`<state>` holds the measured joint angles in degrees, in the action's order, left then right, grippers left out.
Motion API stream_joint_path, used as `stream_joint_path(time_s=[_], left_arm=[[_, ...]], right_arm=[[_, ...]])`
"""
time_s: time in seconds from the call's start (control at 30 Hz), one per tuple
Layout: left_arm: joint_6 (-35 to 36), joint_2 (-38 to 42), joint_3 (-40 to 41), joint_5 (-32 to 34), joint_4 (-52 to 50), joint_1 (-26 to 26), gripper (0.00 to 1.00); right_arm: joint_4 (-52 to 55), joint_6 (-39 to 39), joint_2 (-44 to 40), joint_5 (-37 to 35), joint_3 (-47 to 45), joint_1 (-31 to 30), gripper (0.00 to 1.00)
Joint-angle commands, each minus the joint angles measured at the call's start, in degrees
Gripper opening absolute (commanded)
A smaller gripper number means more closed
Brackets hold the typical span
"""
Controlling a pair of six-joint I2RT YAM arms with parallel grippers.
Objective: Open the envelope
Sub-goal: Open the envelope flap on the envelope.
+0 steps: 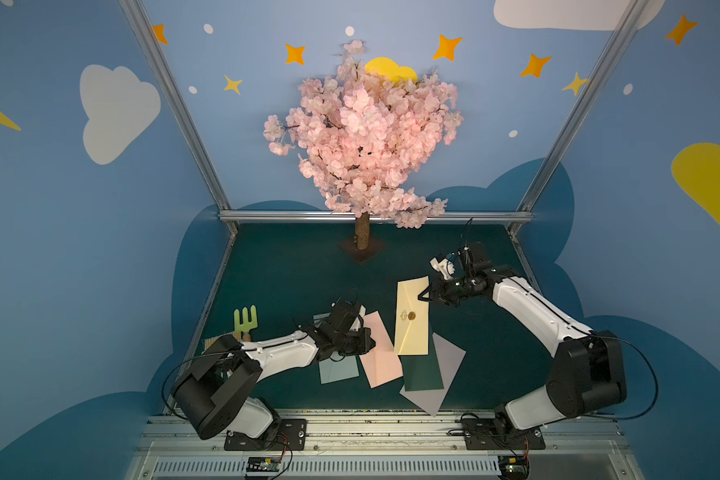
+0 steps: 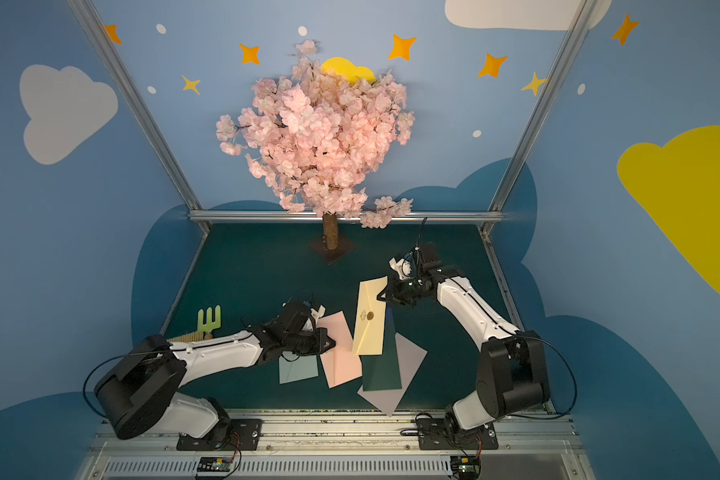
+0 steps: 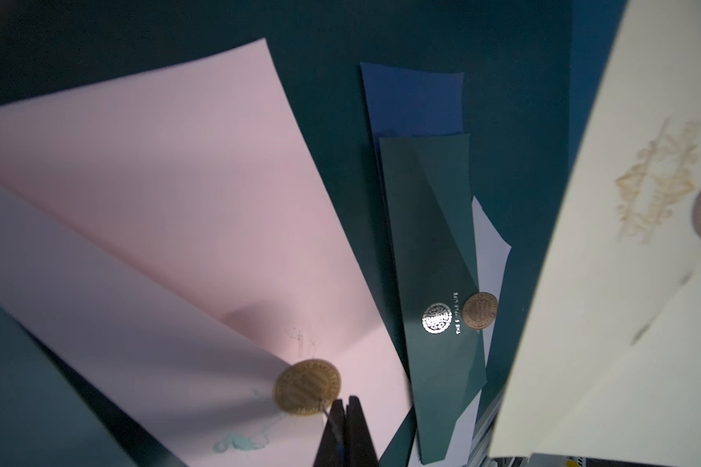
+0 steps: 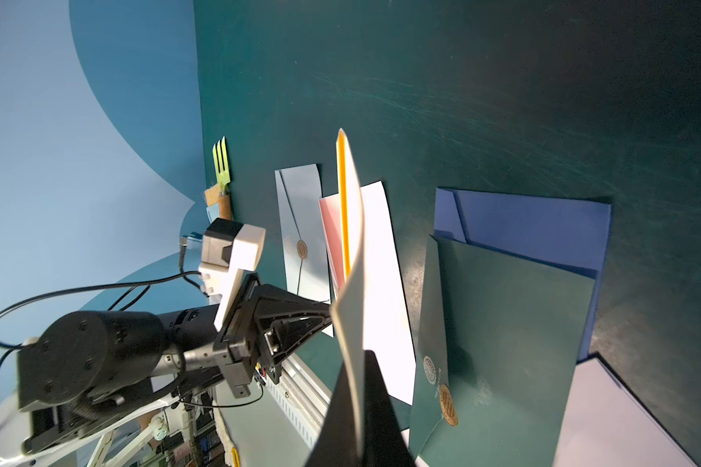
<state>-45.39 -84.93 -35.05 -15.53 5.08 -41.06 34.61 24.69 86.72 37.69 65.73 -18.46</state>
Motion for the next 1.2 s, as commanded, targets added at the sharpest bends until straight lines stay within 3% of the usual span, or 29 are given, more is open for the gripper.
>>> stream_joint_path(time_s=[0.0, 0.67, 1.17], left_arm=[[0.7, -1.9, -1.0, 0.6, -1.6, 0.5, 0.03], [0.6, -10.5, -3.1, -2.5, 3.9, 0.9, 0.03], [-0.2, -14.3, -4.9, -0.4, -2.1, 0.9, 0.03]], right_arm=[[-1.6, 0.3, -2.3, 2.5, -1.1, 0.3, 0.00], [-2.3, 0.4, -2.8, 4.1, -2.7, -0.5, 0.00], [-1.7, 0.1, -3.4, 3.7, -2.8, -0.5, 0.00]])
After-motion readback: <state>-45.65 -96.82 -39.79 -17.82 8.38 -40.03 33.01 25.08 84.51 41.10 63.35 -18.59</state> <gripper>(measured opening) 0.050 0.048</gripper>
